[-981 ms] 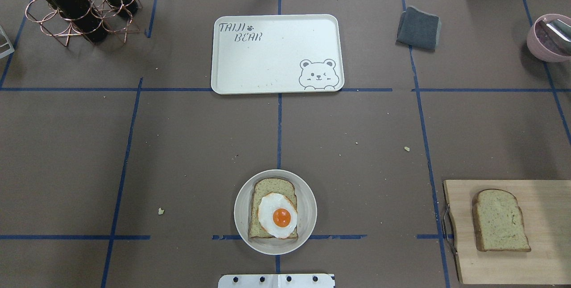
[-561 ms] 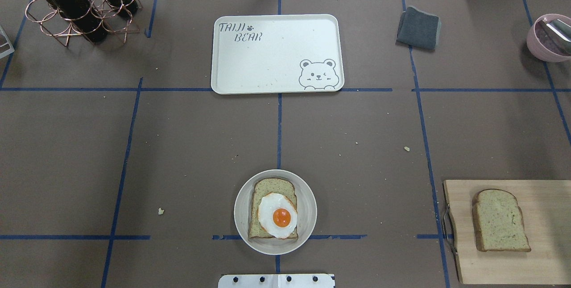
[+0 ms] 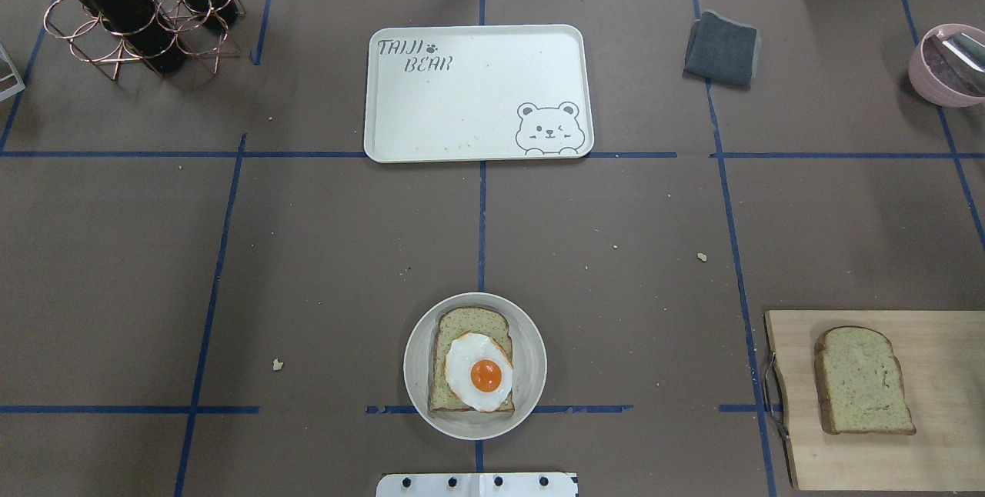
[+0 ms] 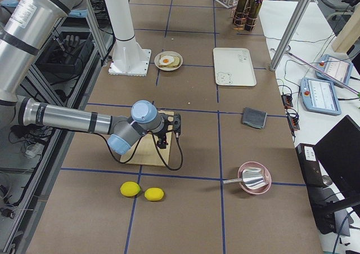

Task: Make sandwich and place on tray
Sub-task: 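Move the right gripper down toward the bread slice on the cutting board, then grasp the bread slice on the wooden board with the right gripper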

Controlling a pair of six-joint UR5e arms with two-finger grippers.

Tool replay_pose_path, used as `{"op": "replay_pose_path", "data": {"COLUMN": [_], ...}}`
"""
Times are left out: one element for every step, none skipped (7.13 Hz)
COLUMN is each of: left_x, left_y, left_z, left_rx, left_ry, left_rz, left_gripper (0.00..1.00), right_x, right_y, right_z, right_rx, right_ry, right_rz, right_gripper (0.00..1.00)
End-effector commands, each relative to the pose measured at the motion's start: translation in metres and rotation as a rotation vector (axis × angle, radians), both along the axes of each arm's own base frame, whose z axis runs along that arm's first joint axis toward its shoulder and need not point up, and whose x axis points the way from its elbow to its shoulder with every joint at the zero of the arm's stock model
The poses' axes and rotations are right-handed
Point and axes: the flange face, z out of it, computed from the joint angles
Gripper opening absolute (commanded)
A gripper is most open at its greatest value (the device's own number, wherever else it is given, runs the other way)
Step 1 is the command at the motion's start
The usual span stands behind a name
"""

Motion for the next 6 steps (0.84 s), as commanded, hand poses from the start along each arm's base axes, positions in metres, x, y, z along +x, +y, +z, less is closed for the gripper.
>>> {"op": "replay_pose_path", "data": {"left_x": [0.000,0.000,0.000,0.000,0.000,0.000], "left_y": [0.001,0.001,0.001,0.001,0.001,0.001], "left_z": [0.000,0.001,0.001,0.000,0.001,0.001], "left_rx": [-0.001,-0.003,-0.003,-0.001,-0.003,-0.004], "left_ry": [0.000,0.000,0.000,0.000,0.000,0.000], "left_rz": [0.001,0.001,-0.001,0.001,0.001,0.001], "left_gripper": [1.00,1.00,1.00,1.00,1.00,1.00], "right_x": [-0.035,-0.059,-0.077,-0.086,-0.095,-0.104], "right_y": [0.024,0.027,0.032,0.038,0.042,0.046], "right_z": [0.013,0.015,0.016,0.013,0.014,0.015], "right_rx": [-0.020,-0.017,-0.012,0.000,0.003,0.012], "right_ry": [-0.041,-0.007,0.008,-0.008,-0.001,0.009], "right_rz": [0.010,0.017,-0.006,-0.037,-0.053,-0.066], "right_gripper": [0.96,0.96,0.93,0.89,0.87,0.87]}}
